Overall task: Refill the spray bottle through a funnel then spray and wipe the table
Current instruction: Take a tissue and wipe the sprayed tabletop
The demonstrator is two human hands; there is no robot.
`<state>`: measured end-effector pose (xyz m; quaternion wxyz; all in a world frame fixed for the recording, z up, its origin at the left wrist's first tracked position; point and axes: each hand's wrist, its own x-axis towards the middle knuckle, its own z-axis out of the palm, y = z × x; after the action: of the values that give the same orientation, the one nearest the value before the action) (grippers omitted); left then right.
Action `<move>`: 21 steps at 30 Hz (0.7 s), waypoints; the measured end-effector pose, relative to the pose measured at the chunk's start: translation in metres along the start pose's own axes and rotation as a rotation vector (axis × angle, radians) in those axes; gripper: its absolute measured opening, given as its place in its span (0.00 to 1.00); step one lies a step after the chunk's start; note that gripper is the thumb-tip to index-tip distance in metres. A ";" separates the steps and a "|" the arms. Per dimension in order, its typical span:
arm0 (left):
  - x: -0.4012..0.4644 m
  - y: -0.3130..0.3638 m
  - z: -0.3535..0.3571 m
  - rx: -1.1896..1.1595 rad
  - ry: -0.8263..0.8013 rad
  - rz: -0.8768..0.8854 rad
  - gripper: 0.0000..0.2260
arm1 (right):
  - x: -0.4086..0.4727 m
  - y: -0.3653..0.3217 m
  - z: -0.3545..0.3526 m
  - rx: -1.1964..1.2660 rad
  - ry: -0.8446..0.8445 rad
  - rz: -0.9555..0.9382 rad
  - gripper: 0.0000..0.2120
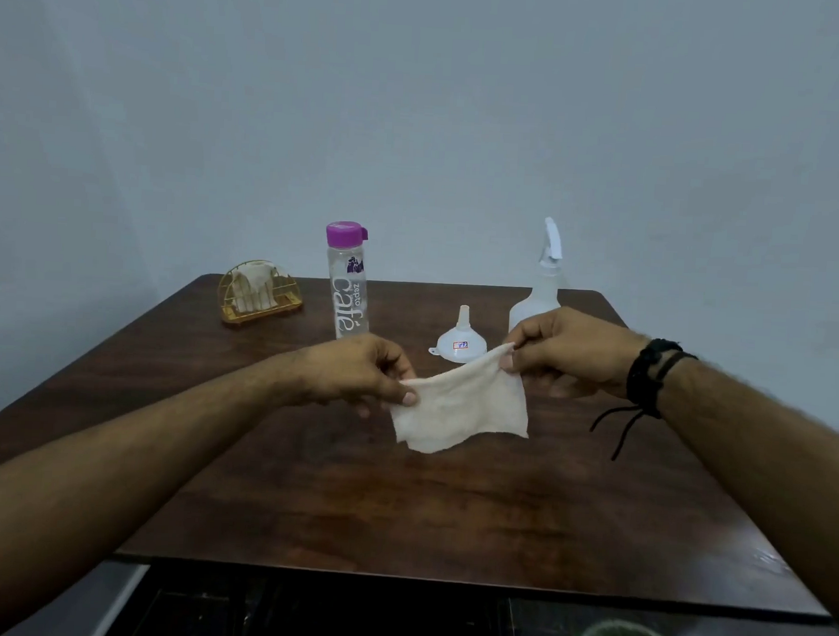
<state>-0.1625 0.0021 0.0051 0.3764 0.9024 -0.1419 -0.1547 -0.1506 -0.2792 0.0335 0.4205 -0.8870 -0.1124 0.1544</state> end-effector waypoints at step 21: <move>0.013 -0.083 0.009 0.387 0.641 0.051 0.13 | 0.003 0.036 0.026 -0.771 0.016 0.010 0.21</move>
<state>-0.1431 0.0473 -0.0630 0.2278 0.9556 -0.0660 0.1749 -0.1550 -0.2816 -0.0105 0.0561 -0.9817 -0.1547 0.0956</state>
